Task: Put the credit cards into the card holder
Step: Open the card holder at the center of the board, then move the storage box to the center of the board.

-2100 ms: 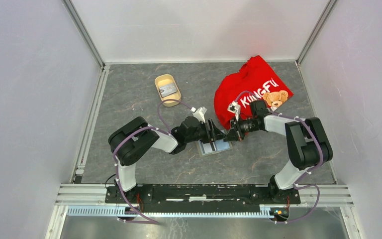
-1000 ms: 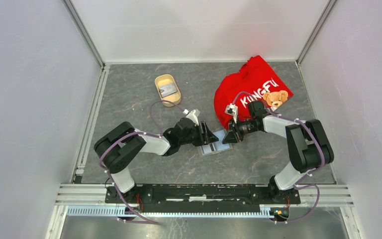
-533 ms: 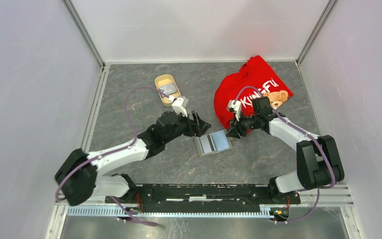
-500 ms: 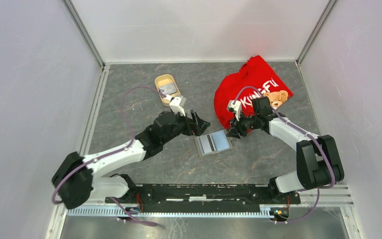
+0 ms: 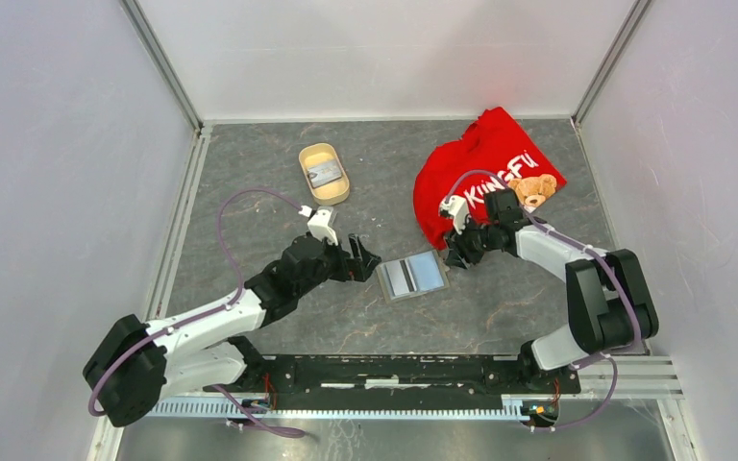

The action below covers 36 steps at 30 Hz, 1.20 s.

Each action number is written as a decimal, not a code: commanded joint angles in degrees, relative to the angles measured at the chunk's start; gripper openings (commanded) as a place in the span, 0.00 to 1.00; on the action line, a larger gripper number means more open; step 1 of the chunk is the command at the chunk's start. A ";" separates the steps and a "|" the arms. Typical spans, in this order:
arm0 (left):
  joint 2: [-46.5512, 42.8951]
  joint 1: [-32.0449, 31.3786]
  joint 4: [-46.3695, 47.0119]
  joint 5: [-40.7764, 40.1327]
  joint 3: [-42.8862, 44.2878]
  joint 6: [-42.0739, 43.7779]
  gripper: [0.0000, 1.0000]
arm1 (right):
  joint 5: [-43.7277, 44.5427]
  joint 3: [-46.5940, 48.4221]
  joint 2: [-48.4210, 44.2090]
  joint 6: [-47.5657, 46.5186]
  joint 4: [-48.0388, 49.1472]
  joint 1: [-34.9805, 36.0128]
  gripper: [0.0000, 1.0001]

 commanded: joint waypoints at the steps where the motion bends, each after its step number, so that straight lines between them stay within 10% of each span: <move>1: 0.02 0.17 3.11 1.67 -0.63 -1.87 1.00 | -1.60 0.48 2.12 -1.56 -0.69 0.25 0.47; 20: 1.86 0.23 6.30 5.10 -0.83 -3.36 0.99 | -8.89 1.05 0.75 -7.35 -5.25 0.09 0.59; 36: 17.93 19.14 -25.80 1.80 42.86 24.73 1.00 | -13.34 1.54 -16.47 -14.26 -7.00 -5.84 0.62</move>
